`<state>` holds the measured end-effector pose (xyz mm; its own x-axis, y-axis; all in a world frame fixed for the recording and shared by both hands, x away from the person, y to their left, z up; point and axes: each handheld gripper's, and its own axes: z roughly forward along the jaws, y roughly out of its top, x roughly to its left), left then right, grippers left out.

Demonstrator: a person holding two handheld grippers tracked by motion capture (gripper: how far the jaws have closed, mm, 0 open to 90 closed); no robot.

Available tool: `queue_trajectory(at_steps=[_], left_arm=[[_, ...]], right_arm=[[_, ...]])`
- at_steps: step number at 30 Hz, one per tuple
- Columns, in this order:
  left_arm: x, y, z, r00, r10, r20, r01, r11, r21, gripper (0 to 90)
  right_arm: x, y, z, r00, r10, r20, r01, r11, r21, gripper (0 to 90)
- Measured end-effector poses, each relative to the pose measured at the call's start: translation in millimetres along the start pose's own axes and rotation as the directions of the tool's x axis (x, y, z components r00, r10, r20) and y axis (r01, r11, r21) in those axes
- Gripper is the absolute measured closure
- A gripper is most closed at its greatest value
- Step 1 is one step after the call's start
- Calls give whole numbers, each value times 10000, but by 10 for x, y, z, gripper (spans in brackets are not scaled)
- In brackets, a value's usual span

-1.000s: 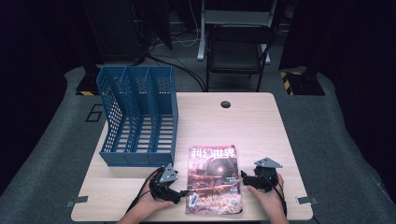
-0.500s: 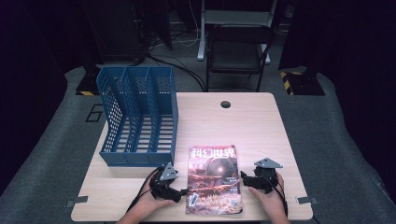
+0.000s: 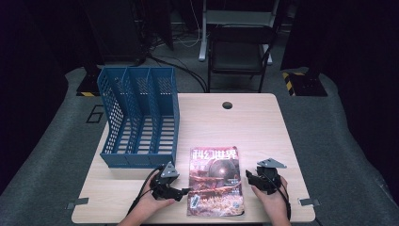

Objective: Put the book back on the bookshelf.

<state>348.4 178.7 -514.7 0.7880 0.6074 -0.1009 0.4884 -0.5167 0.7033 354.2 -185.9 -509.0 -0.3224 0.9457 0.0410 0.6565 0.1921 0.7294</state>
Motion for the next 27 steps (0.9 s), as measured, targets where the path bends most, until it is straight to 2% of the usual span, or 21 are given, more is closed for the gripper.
queue_trajectory(at_steps=[1, 4, 6, 9, 10, 12, 14, 17, 20, 22, 24, 27], left_arm=[[-14, 5, 3, 9999, -152, 0, 152, 9998, -90, 229], [-34, 22, -3, 9993, -253, 263, 259, 9995, -199, 182], [-45, 29, -13, 9994, -204, 274, 208, 9997, -162, 170], [-103, 59, -46, 9984, -59, 567, 72, 9997, -228, 161], [-116, 64, -53, 9982, -41, 591, 56, 9996, -261, 175], [-140, 68, -61, 9977, -176, 654, 200, 9991, -371, 259], [-149, 77, -78, 9978, -119, 645, 140, 9994, -318, 331], [-165, 83, -92, 9961, -236, 848, 270, 9989, -393, 383], [-198, 88, -84, 9953, -303, 919, 342, 9986, -411, 394], [-228, 83, -56, 9972, -227, 714, 260, 9986, -451, 390], [-252, 77, -21, 9972, -283, 690, 309, 9989, -360, 387], [-264, 67, 23, 9984, -124, 555, 130, 9999, -108, 374]], right_arm=[[21, 12, -21, 9998, 191, -89, -192, 9998, -77, 472], [61, 26, -79, 9988, 284, -391, -292, 9994, -200, 457], [96, 31, -120, 9982, 227, -556, -241, 9994, -260, 453], [158, 45, -184, 9966, 149, -813, -183, 9990, -414, 444], [176, 50, -199, 9964, 100, -847, -139, 9989, -450, 443], [204, 55, -218, 9953, 128, -961, -175, 9987, -480, 440], [220, 59, -220, 9951, 4, -988, -61, 9983, -577, 443], [244, 64, -212, 9924, -9, -1229, -58, 9985, -543, 454], [263, 61, -198, 9903, 88, -1384, -153, 9988, -460, 462], [285, 60, -181, 9885, 111, -1510, -175, 9990, -413, 462], [310, 56, -164, 9882, 95, -1527, -150, 9993, -351, 462], [327, 49, -130, 9875, 24, -1574, -67, 9996, -265, 462]])
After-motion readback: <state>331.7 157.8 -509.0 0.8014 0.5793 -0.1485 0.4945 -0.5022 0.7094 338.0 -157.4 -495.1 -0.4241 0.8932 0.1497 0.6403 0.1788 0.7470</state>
